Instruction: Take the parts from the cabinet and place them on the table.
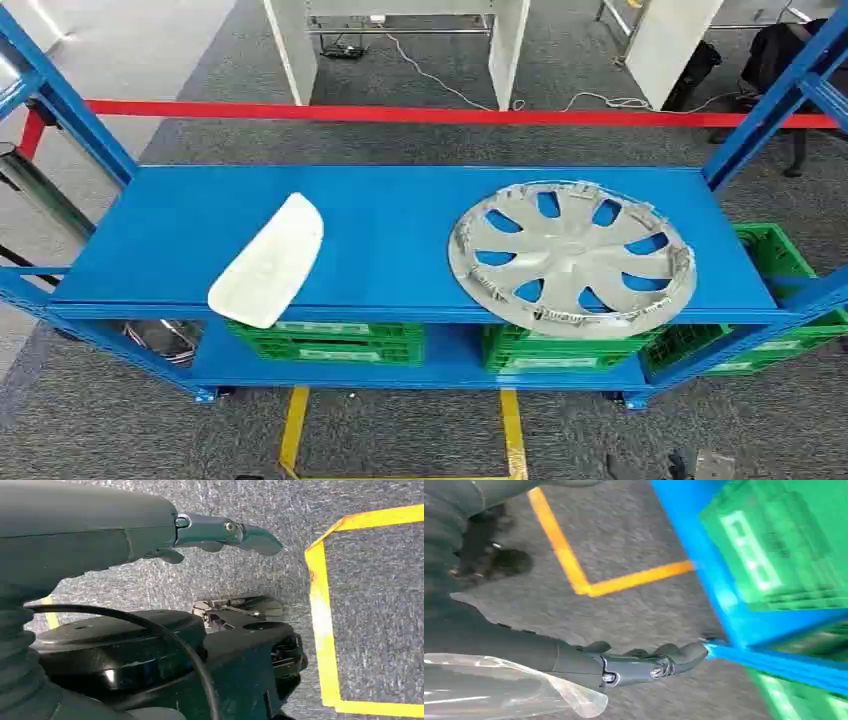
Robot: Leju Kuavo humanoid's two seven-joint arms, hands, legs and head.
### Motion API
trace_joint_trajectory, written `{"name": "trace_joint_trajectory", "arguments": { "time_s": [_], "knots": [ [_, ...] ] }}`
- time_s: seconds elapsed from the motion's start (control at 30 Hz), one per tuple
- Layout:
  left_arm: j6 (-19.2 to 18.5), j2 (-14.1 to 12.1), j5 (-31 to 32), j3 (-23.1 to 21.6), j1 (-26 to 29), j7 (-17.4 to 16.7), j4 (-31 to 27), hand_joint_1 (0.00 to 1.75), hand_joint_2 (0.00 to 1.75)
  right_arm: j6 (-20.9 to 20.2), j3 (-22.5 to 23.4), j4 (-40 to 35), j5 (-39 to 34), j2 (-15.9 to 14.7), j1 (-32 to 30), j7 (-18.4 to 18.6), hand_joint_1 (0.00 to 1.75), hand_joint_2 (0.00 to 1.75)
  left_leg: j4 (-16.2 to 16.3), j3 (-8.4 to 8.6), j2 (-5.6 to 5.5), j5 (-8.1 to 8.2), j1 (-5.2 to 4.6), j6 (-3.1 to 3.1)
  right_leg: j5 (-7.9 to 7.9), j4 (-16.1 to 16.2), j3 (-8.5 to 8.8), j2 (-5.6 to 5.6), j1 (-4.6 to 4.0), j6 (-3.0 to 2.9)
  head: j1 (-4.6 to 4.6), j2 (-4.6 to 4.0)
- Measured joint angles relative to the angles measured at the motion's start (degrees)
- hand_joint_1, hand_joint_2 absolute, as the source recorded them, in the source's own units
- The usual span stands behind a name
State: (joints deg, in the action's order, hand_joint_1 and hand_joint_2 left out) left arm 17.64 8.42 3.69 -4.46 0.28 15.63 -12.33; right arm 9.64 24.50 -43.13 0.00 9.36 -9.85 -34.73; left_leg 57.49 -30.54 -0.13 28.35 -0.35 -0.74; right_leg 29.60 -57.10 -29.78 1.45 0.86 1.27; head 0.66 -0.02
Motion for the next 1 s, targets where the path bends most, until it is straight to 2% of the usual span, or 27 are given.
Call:
{"name": "trace_joint_trajectory", "arguments": {
  "time_s": [0.3,0.63,0.8,1.0],
  "knots": [
    [0.24,0.68,-3.42,2.66,-0.11,1.83,0.0,0.0,1.75,5.72,0.76,-16.92,6.61,3.32,-4.67,-1.38,0.0,1.75,0.0,0.0,0.0,0.0,0.0,0.0,0.0,0.0,-0.01,0.0,-0.01,0.0,0.02,0.0],
    [-1.33,0.76,-5.42,4.92,-0.28,3.89,0.0,0.0,1.75,11.98,-1.64,-31.95,17.58,4.63,-9.33,-2.05,0.0,1.75,0.0,0.0,0.0,0.0,0.0,0.0,0.0,0.0,0.0,-0.01,0.0,0.0,0.02,0.02],
    [-2.17,0.76,-5.44,5.73,-0.39,4.11,0.0,0.0,1.75,15.41,-4.72,-39.03,26.91,4.5,-11.97,0.75,0.0,1.75,0.0,-0.01,0.0,0.0,0.0,0.0,0.0,0.0,0.0,0.0,0.0,0.0,0.02,0.0],
    [-3.3,0.76,-4.94,5.79,-0.61,4.24,0.0,0.0,1.75,17.44,-9.07,-44.56,36.13,1.94,-13.12,6.74,0.0,1.75,0.0,0.0,0.0,0.0,0.0,0.0,0.0,0.0,0.01,0.0,0.0,0.0,0.02,0.0]
  ]
}}
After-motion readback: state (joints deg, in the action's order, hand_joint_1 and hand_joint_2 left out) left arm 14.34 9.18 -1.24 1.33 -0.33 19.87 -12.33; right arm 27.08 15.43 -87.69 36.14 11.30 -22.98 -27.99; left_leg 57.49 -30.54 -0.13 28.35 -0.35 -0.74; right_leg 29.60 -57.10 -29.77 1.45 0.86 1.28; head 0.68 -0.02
